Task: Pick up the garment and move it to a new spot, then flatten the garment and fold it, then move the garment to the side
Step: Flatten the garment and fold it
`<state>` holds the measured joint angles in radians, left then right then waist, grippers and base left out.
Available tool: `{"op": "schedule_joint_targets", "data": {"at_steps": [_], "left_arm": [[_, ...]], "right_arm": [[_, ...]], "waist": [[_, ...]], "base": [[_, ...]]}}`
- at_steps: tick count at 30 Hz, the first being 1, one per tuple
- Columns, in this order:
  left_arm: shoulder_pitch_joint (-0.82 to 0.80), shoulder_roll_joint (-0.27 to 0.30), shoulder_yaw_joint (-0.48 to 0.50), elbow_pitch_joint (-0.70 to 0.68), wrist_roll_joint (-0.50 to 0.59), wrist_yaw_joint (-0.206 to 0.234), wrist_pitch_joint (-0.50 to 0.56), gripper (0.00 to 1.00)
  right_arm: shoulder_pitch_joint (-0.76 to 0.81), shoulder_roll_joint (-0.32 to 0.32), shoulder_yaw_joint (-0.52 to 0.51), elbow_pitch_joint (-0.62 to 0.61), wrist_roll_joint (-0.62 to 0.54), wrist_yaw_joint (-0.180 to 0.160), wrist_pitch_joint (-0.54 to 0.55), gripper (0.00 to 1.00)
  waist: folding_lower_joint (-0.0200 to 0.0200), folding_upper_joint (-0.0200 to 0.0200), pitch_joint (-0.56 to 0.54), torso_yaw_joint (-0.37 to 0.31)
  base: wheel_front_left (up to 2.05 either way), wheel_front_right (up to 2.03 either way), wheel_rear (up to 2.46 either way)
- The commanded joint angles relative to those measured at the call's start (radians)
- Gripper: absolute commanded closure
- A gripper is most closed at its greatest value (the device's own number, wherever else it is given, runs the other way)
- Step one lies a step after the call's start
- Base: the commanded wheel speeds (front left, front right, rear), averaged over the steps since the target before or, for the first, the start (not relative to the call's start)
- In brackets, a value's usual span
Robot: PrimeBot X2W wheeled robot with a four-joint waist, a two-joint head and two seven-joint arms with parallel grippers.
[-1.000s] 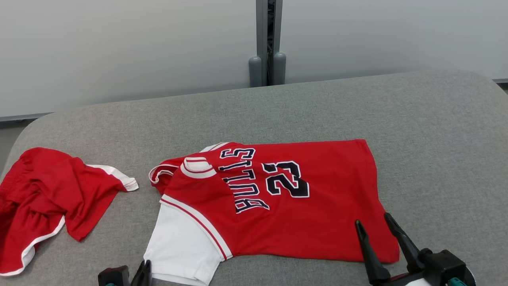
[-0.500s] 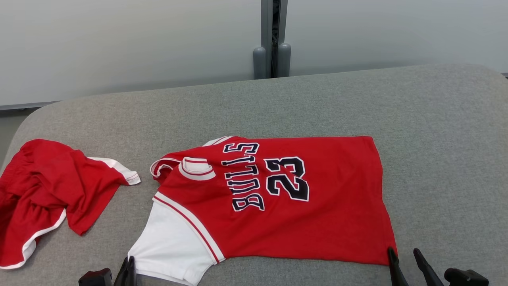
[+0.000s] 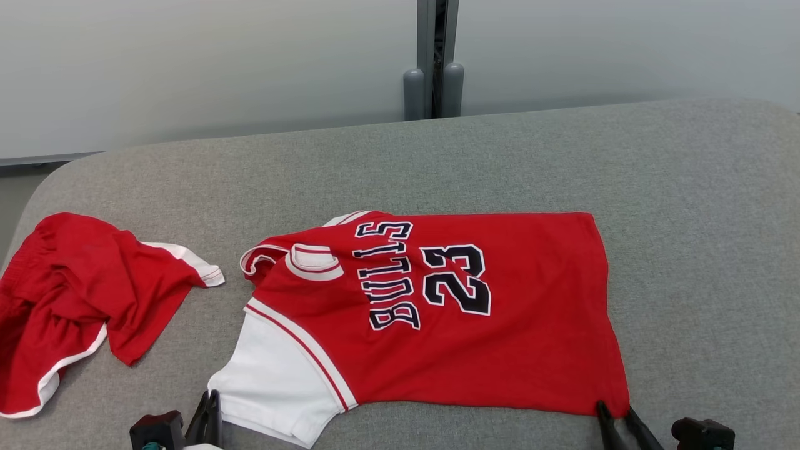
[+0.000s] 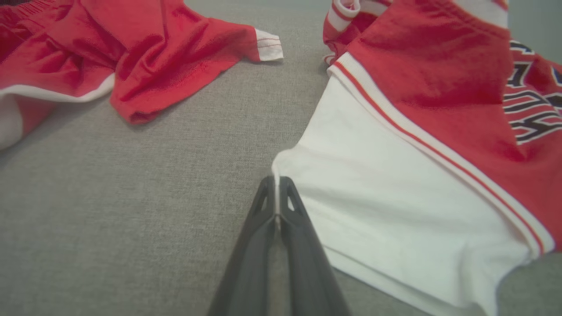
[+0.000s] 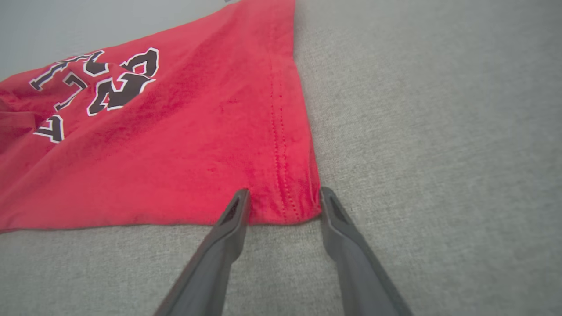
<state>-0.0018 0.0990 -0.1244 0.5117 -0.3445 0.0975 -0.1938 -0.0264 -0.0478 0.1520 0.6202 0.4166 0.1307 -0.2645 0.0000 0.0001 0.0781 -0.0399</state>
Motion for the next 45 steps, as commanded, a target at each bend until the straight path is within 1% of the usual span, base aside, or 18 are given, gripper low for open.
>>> {"op": "schedule_joint_targets", "data": {"at_steps": [1,2,7,11,14,16,19,23,26,29,30,36,41,45], "left_arm": [[0.008,0.005,-0.001,-0.011,0.000,0.005,0.004,1.00],[0.011,0.005,-0.002,-0.016,0.000,0.008,0.006,1.00],[0.019,0.006,-0.007,-0.059,-0.004,0.009,0.007,1.00],[0.028,0.001,0.003,-0.117,-0.029,-0.003,-0.001,1.00],[0.031,-0.008,0.022,-0.212,-0.087,-0.028,0.001,1.00],[0.030,-0.012,0.033,-0.285,-0.124,-0.048,0.005,1.00],[0.022,-0.009,0.048,-0.400,-0.164,-0.066,0.023,1.00],[0.005,0.004,0.071,-0.549,-0.206,-0.073,0.060,1.00],[-0.020,0.013,0.084,-0.638,-0.243,-0.082,0.095,1.00],[-0.064,0.030,0.092,-0.706,-0.268,-0.092,0.129,1.00],[-0.099,0.041,0.094,-0.742,-0.286,-0.100,0.152,1.00],[-0.250,0.101,0.092,-0.834,-0.317,-0.117,0.260,1.00],[-0.415,0.153,0.095,-0.859,-0.328,-0.126,0.335,1.00],[-0.531,0.181,0.089,-0.823,-0.322,-0.140,0.361,1.00]], "right_arm": [[-0.008,-0.005,0.007,0.006,0.000,0.000,-0.001,0.94],[-0.011,-0.005,0.013,0.011,0.002,0.000,-0.001,1.00],[-0.020,-0.006,0.016,0.013,-0.012,0.000,-0.001,1.00],[-0.013,-0.011,-0.002,-0.028,-0.015,0.000,-0.001,1.00],[-0.002,-0.023,-0.007,-0.097,-0.011,0.000,-0.001,1.00],[0.002,-0.037,0.006,-0.152,-0.009,0.000,-0.001,1.00],[0.008,-0.069,0.029,-0.225,0.018,0.000,-0.001,1.00],[-0.014,-0.118,0.049,-0.309,0.072,0.000,0.001,1.00],[-0.045,-0.154,0.044,-0.373,0.114,0.000,0.023,1.00],[-0.080,-0.189,0.025,-0.442,0.154,0.000,0.053,1.00],[-0.112,-0.218,0.009,-0.488,0.169,0.000,0.075,1.00],[-0.248,-0.303,-0.032,-0.597,0.180,0.000,0.148,1.00],[-0.385,-0.370,-0.022,-0.649,0.160,0.000,0.215,1.00],[-0.485,-0.406,-0.012,-0.663,0.152,0.000,0.245,1.00]], "waist": [[0.0000,-0.0001,0.001,0.000],[0.0000,-0.0001,0.001,0.000],[0.0000,-0.0001,-0.003,0.001],[0.0000,-0.0001,-0.009,0.000],[0.0000,-0.0001,-0.020,-0.003],[0.0000,-0.0001,-0.029,-0.005],[0.0000,-0.0001,-0.046,-0.013],[0.0000,-0.0001,-0.063,-0.024],[0.0000,-0.0001,-0.068,-0.028],[0.0000,-0.0001,-0.071,-0.031],[0.0000,-0.0001,-0.073,-0.031],[0.0000,-0.0001,-0.078,-0.033],[0.0000,-0.0001,-0.083,-0.030],[0.0000,-0.0001,-0.085,-0.029]], "base": [[0.00,0.00,0.00],[0.00,0.00,0.00],[0.00,0.00,0.00],[0.00,0.00,0.00],[0.00,0.00,0.00],[0.00,0.00,0.00],[0.00,0.00,0.00],[0.00,0.00,0.00],[0.00,0.00,0.00],[0.00,0.00,0.00],[0.00,0.00,0.00],[0.00,0.00,0.00],[0.00,0.00,0.00],[0.00,0.00,0.00]]}}
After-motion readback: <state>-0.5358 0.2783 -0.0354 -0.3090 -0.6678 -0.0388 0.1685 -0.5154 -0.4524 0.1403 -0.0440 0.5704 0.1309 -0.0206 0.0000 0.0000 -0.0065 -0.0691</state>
